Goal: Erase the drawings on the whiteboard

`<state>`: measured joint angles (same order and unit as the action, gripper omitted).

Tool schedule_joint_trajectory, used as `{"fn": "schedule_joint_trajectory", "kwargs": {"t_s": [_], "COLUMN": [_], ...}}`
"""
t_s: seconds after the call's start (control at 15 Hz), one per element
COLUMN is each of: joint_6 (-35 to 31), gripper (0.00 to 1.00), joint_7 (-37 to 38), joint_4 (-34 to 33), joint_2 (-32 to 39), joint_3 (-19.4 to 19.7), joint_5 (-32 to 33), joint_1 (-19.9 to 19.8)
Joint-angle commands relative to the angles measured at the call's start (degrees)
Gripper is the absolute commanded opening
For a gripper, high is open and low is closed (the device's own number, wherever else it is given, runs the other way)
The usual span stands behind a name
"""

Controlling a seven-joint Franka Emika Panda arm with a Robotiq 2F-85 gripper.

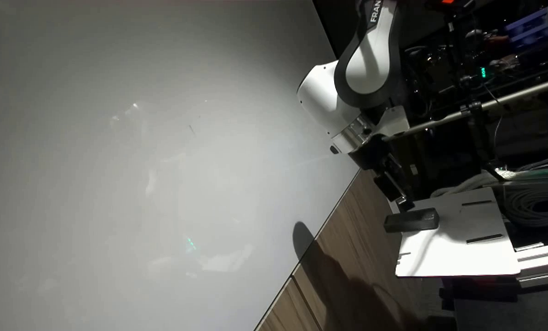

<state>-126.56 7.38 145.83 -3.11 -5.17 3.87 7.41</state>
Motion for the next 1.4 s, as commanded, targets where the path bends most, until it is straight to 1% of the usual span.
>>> {"fn": "schedule_joint_trajectory", "kwargs": {"t_s": [0.0, 0.07, 0.13, 0.27, 0.4, 1.33], "joint_6": [-2.69, -2.27, -1.21, -1.23, -1.27, -1.42], "gripper": [1.0, 1.0, 1.0, 1.0, 1.0, 1.0], "joint_7": [-3.41, -4.12, -2.09, -2.89, -3.0, -3.03], "joint_4": [7.19, 8.96, 4.06, 6.77, 8.1, 8.41], "joint_2": [-11.68, -14.6, -7.44, -11.83, -13.76, -13.9], "joint_3": [-0.52, -0.52, -0.75, -0.77, -0.77, -0.78], "joint_5": [-3.4, -4.37, -2.22, -2.91, -3.06, -3.08], "joint_1": [0.03, 0.3, -0.47, -0.35, -0.26, -0.24]}}
